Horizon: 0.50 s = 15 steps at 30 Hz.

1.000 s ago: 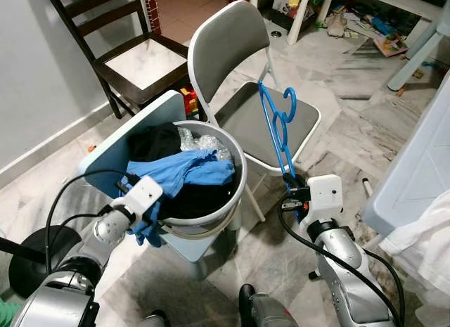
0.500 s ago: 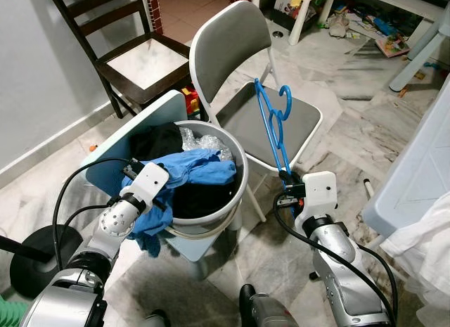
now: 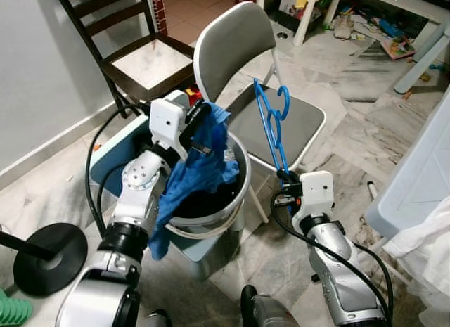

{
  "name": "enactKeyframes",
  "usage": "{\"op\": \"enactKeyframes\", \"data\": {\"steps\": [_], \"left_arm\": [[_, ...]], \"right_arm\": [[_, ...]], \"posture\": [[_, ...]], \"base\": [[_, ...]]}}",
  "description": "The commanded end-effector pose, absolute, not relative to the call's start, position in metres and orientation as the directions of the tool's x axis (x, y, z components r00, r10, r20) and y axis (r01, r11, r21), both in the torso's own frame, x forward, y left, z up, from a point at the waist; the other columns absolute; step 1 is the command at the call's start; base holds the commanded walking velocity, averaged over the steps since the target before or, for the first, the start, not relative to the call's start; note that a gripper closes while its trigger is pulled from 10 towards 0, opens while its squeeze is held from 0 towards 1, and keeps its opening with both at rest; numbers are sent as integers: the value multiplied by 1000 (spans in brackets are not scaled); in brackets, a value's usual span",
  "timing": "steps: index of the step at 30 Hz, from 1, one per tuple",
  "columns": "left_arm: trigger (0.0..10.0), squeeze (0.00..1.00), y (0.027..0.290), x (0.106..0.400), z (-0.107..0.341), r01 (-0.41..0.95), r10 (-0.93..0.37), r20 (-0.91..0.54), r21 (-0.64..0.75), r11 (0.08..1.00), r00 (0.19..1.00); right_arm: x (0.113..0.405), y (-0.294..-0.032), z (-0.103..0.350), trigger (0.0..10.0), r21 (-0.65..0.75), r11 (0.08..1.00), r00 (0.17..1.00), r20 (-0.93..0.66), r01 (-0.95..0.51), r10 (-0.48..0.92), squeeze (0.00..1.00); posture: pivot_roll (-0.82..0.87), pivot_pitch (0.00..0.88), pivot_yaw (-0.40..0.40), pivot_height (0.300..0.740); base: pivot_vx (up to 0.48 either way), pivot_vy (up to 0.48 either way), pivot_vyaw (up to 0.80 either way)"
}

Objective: Hang hanger

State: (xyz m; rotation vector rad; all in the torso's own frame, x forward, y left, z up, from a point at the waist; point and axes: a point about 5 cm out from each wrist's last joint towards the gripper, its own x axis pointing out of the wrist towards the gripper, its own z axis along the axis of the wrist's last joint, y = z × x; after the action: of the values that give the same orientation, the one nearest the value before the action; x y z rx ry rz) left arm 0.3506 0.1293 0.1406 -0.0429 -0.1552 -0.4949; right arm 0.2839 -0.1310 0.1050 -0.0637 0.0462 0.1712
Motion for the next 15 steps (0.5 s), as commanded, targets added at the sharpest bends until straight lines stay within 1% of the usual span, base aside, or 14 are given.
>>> {"op": "enactKeyframes", "data": {"steps": [1, 2, 3, 4, 5, 7, 8, 10, 13, 15], "left_arm": [[0, 0, 142, 345, 120, 426, -422, 75, -70, 902, 904], [0, 0, 147, 341, 110, 405, -403, 35, -92, 910, 914], [0, 0, 156, 331, 88, 358, -368, -50, -144, 922, 928], [0, 0, 158, 327, 81, 342, -357, -79, -160, 926, 931], [0, 0, 158, 327, 81, 342, -357, -79, -160, 926, 931], [0, 0, 166, 311, 54, 283, -319, -177, -202, 938, 931], [0, 0, 166, 311, 54, 283, -319, -177, -202, 938, 931], [0, 0, 174, 300, 34, 221, -270, -252, -209, 953, 929], [0, 0, 183, 292, 20, 141, -210, -315, -228, 963, 926], [0, 0, 190, 289, 15, 97, -167, -344, -212, 973, 924]], "right_arm": [[284, -133, 104, 10000, -61, 985, 986, -51, -164, 161, 0], [284, -133, 104, 10000, -62, 984, 985, -51, -165, 162, 0], [284, -134, 103, 10000, -64, 984, 985, -53, -166, 163, 0], [284, -134, 103, 10000, -65, 984, 985, -54, -167, 163, 0], [284, -134, 103, 10000, -65, 984, 985, -54, -167, 163, 0], [285, -133, 103, 10000, -66, 983, 984, -55, -172, 168, 0], [285, -133, 103, 10000, -66, 983, 984, -55, -172, 168, 0], [285, -132, 103, 10000, -68, 982, 983, -55, -178, 174, 0], [286, -131, 103, 10000, -69, 981, 982, -54, -183, 179, 0], [286, -132, 103, 10000, -70, 980, 982, -55, -185, 181, 0]], "posture": [[-193, 215, -26, 740], [-193, 216, -29, 740], [-190, 215, -32, 740], [-190, 215, -32, 740], [-190, 215, -32, 740], [-184, 216, -39, 740], [-184, 216, -39, 740], [-184, 216, -41, 740], [-181, 216, -45, 740], [-180, 216, -48, 740]], "base": [[0, 0, 0], [0, 0, 0], [0, 0, 0], [0, 0, 0], [0, 0, 0], [0, 0, 0], [0, 0, 0], [0, 0, 0], [0, 0, 0], [0, 0, 0]]}}
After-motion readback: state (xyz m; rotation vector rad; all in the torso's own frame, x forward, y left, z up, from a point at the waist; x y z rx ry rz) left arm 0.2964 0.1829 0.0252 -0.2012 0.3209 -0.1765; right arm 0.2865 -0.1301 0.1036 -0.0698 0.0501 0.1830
